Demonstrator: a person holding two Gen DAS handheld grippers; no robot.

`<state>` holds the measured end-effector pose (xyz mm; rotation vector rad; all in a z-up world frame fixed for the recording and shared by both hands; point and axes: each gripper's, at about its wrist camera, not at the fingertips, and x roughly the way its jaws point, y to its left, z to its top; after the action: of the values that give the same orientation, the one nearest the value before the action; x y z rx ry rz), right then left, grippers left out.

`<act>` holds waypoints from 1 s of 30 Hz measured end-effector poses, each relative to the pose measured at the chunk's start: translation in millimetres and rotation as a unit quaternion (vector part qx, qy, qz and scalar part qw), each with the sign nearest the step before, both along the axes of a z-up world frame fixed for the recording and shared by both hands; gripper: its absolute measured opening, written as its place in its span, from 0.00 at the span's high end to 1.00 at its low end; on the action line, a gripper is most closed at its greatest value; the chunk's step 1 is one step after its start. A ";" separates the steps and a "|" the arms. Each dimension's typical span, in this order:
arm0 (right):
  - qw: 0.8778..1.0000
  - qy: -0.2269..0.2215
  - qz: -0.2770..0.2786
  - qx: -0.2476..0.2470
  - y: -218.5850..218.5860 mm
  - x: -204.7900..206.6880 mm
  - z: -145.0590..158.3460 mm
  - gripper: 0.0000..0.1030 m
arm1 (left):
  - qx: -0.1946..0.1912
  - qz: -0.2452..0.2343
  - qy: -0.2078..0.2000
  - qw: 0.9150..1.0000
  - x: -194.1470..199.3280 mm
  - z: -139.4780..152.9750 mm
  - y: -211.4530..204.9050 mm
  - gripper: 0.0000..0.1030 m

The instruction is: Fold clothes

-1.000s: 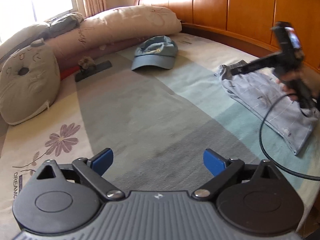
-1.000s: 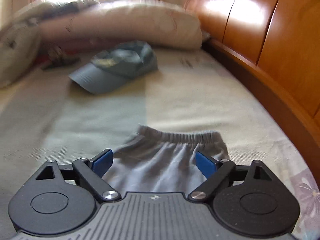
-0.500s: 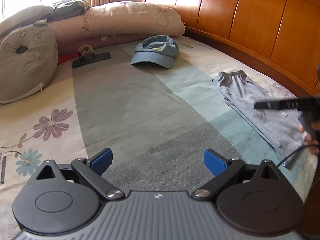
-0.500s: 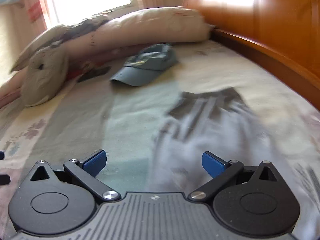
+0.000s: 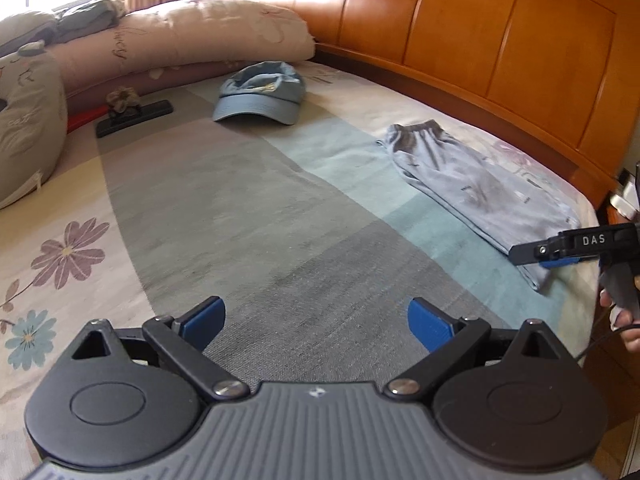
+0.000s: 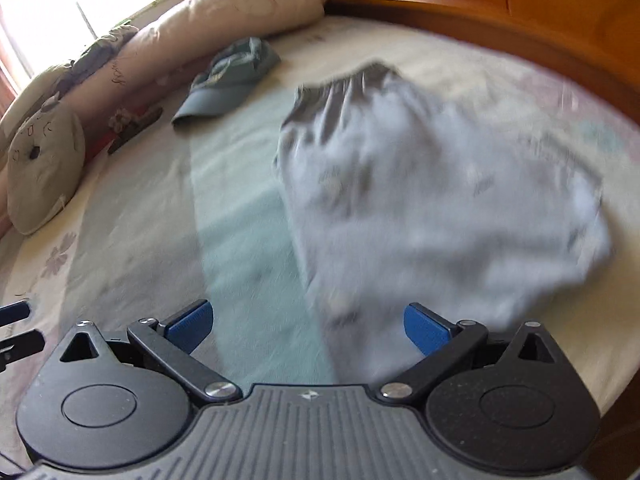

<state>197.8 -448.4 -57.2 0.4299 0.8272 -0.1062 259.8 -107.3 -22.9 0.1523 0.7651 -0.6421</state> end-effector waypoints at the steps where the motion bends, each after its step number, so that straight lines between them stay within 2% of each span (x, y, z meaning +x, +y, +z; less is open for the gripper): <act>1: 1.000 0.003 -0.006 0.003 3.8 -3.8 0.3 0.00 | -0.002 -0.006 0.000 1.000 -0.5 0.3 1.1 0.05; 3: 1.000 0.010 -0.019 0.010 11.3 -11.4 0.9 0.00 | -0.007 -0.019 0.003 1.000 -1.6 0.5 3.1 0.05; 6: 0.999 0.025 -0.032 -0.009 25.8 -23.5 9.0 0.00 | 0.003 -0.039 -0.002 0.999 -3.5 -1.9 0.1 0.05; 10: 0.997 0.046 -0.047 -0.039 45.5 -39.7 20.9 0.00 | 0.055 -0.065 -0.026 0.996 -10.6 -8.3 -18.9 0.05; 15: 0.996 0.062 -0.051 -0.046 64.2 -57.0 23.4 0.00 | 0.054 -0.108 -0.022 0.992 -18.8 -2.5 -35.0 0.05; 20: 0.995 0.077 -0.049 -0.051 70.9 -69.5 18.1 0.00 | 0.069 -0.114 -0.032 0.991 -24.9 1.7 -52.4 0.05; 30: 0.996 0.072 -0.039 -0.045 40.3 -72.6 13.1 0.00 | 0.102 -0.100 -0.016 0.990 -33.2 3.6 -86.3 0.05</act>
<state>125.2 -408.1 -44.1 0.3715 0.9442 -0.2482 226.6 -193.6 -19.4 0.4301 0.7892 -0.7479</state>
